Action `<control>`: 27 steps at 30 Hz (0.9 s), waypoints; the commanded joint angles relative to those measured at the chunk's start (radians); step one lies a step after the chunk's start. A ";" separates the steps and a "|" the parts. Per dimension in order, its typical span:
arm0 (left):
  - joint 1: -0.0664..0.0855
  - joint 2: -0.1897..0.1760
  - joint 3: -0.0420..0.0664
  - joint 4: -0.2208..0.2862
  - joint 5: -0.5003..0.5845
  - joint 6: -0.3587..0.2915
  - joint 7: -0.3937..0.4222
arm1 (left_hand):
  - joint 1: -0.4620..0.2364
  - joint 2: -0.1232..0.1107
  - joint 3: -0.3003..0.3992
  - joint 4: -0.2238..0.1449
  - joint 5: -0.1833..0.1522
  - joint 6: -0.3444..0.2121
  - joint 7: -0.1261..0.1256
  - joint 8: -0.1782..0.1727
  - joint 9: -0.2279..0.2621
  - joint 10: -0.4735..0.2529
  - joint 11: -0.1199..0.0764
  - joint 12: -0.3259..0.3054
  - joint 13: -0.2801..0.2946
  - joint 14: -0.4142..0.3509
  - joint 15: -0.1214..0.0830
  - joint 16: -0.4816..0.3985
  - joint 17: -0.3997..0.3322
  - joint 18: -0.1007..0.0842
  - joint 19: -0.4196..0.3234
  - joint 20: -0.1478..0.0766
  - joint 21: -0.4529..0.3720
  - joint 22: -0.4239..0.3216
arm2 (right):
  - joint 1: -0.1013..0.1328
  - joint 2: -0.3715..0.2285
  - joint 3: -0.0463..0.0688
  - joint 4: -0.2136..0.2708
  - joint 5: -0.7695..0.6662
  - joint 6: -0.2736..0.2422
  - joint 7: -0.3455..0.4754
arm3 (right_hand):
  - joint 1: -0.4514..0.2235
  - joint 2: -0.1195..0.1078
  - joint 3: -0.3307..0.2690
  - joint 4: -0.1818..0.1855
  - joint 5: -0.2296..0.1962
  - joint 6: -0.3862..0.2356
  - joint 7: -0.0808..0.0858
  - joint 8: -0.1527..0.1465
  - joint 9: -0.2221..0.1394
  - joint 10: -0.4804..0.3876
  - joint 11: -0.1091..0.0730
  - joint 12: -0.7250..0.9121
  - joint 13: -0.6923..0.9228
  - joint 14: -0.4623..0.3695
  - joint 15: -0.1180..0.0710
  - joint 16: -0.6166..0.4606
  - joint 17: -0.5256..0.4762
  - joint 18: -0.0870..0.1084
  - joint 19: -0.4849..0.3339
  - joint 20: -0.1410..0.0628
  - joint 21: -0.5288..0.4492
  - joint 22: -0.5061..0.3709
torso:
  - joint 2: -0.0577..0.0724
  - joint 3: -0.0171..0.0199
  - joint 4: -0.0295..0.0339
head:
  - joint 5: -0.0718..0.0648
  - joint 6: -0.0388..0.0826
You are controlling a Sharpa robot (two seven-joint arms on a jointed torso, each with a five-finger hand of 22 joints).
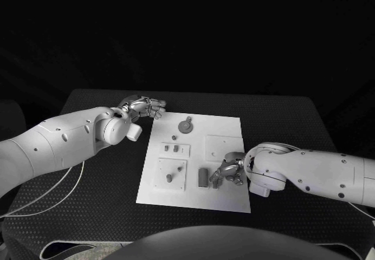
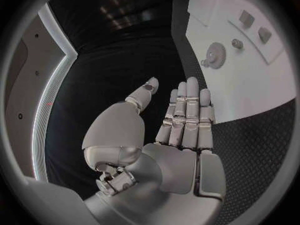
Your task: Assemble the parts on the task board
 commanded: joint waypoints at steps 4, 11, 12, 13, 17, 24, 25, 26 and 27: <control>0.001 0.002 0.001 0.001 -0.003 0.015 0.005 | -0.003 0.001 0.000 0.001 0.000 -0.006 -0.003 0.005 -0.001 -0.004 -0.001 -0.001 -0.002 0.000 0.004 -0.004 0.002 0.010 0.003 0.005 -0.006 0.001 | -0.005 0.003 -0.001 0.008 0.004 0.031 0.037 | -0.001 -0.008 -0.011 0.003 -0.005 -0.009 0.000 0.005 0.001 -0.003 -0.005 -0.007 0.002 -0.003 -0.005 -0.006 0.002 0.037 -0.006 -0.005 0.004 -0.002 | 0.000 0.0006 -0.0001 | 0.000 0.000; 0.001 0.002 0.001 0.001 -0.003 0.015 0.005 | -0.002 0.001 0.000 0.001 0.000 -0.006 -0.003 0.005 -0.001 -0.004 -0.001 -0.001 -0.002 0.000 0.004 -0.004 0.002 0.010 0.003 0.005 -0.006 0.002 | -0.005 -0.008 -0.001 0.009 -0.026 0.047 0.055 | 0.018 -0.011 -0.020 -0.005 -0.005 -0.010 -0.001 0.008 0.004 -0.003 -0.005 -0.007 0.004 -0.004 -0.006 -0.006 0.004 0.037 -0.007 -0.008 0.006 -0.002 | 0.000 0.0012 -0.0007 | -0.001 0.000; 0.001 0.001 0.000 0.001 -0.004 0.015 0.005 | -0.002 0.001 0.000 0.001 0.000 -0.006 -0.003 0.005 -0.001 -0.004 -0.001 -0.001 -0.002 0.000 0.004 -0.004 0.002 0.010 0.003 0.005 -0.006 0.002 | -0.006 -0.009 -0.001 0.009 -0.036 0.054 0.060 | 0.029 -0.011 -0.024 -0.012 -0.005 -0.011 -0.001 0.009 0.005 -0.003 -0.006 -0.007 0.005 -0.004 -0.006 -0.006 0.005 0.037 -0.008 -0.009 0.007 -0.002 | 0.001 0.0015 -0.0005 | -0.001 0.000; 0.001 0.001 0.000 0.001 -0.004 0.015 0.005 | -0.002 0.001 0.000 0.001 0.000 -0.006 -0.003 0.005 -0.002 -0.004 -0.001 -0.001 -0.002 0.000 0.004 -0.004 0.003 0.010 0.003 0.005 -0.006 0.002 | -0.006 -0.010 -0.001 0.010 -0.048 0.058 0.063 | 0.041 -0.011 -0.030 -0.020 -0.005 -0.012 -0.001 0.010 0.006 -0.003 -0.006 -0.007 0.006 -0.004 -0.007 -0.006 0.005 0.037 -0.008 -0.010 0.008 -0.002 | 0.000 0.0018 -0.0008 | -0.001 0.000; 0.001 0.001 0.000 0.001 -0.004 0.015 0.005 | -0.002 0.001 0.000 0.001 0.001 -0.007 -0.003 0.005 -0.002 -0.004 -0.001 -0.001 -0.002 0.000 0.004 -0.004 0.003 0.010 0.003 0.005 -0.007 0.002 | -0.012 -0.015 -0.001 0.013 -0.080 0.068 0.069 | 0.127 -0.013 -0.073 -0.092 -0.005 -0.019 0.000 0.014 0.010 -0.007 -0.004 -0.008 0.010 -0.008 -0.006 -0.008 0.008 0.037 -0.014 -0.014 0.010 -0.001 | 0.000 0.0015 -0.0014 | -0.002 0.000; 0.001 0.002 0.000 0.002 -0.005 0.015 0.005 | -0.001 0.001 0.000 0.000 0.001 -0.007 -0.003 0.005 -0.002 -0.004 -0.001 -0.001 -0.002 0.000 0.004 -0.005 0.003 0.010 0.003 0.005 -0.007 0.002 | -0.020 -0.014 -0.001 0.010 -0.113 0.061 0.067 | 0.198 0.013 -0.121 -0.139 -0.005 -0.018 -0.001 0.021 0.016 -0.008 -0.005 -0.009 0.014 -0.009 -0.006 -0.009 0.010 0.037 -0.020 -0.012 0.009 -0.004 | 0.000 0.0022 -0.0018 | -0.005 0.000; 0.001 0.002 0.000 0.002 -0.005 0.015 0.005 | -0.001 0.001 0.000 0.000 0.001 -0.007 -0.003 0.005 -0.002 -0.004 -0.001 -0.001 -0.002 0.000 0.004 -0.005 0.003 0.010 0.003 0.005 -0.007 0.002 | -0.021 -0.013 -0.001 0.008 -0.116 0.060 0.067 | 0.203 0.022 -0.122 -0.139 -0.005 -0.016 -0.001 0.022 0.016 -0.008 -0.006 -0.009 0.014 -0.009 -0.006 -0.009 0.010 0.037 -0.019 -0.012 0.010 -0.004 | 0.001 0.0019 -0.0015 | -0.005 0.000; 0.001 0.002 0.000 0.002 -0.005 0.015 0.005 | -0.001 0.001 0.000 0.000 0.001 -0.007 -0.003 0.005 -0.002 -0.004 -0.001 -0.001 -0.002 0.000 0.004 -0.005 0.003 0.010 0.003 0.005 -0.007 0.002 | -0.022 -0.013 -0.001 0.007 -0.117 0.058 0.066 | 0.207 0.026 -0.125 -0.141 -0.005 -0.014 -0.002 0.023 0.017 -0.007 -0.006 -0.009 0.014 -0.008 -0.006 -0.009 0.011 0.037 -0.019 -0.011 0.010 -0.004 | 0.001 0.0023 -0.0018 | -0.005 0.000; 0.001 0.002 0.000 0.002 -0.005 0.015 0.005 | -0.001 0.001 0.000 0.000 0.001 -0.007 -0.003 0.005 -0.002 -0.004 -0.001 -0.001 -0.002 0.000 0.004 -0.005 0.003 0.010 0.003 0.005 -0.007 0.002 | -0.024 -0.012 -0.001 0.006 -0.118 0.056 0.066 | 0.214 0.031 -0.128 -0.144 -0.005 -0.014 -0.002 0.024 0.017 -0.006 -0.007 -0.009 0.015 -0.008 -0.006 -0.009 0.011 0.037 -0.019 -0.011 0.010 -0.004 | 0.001 0.0020 -0.0014 | -0.005 0.000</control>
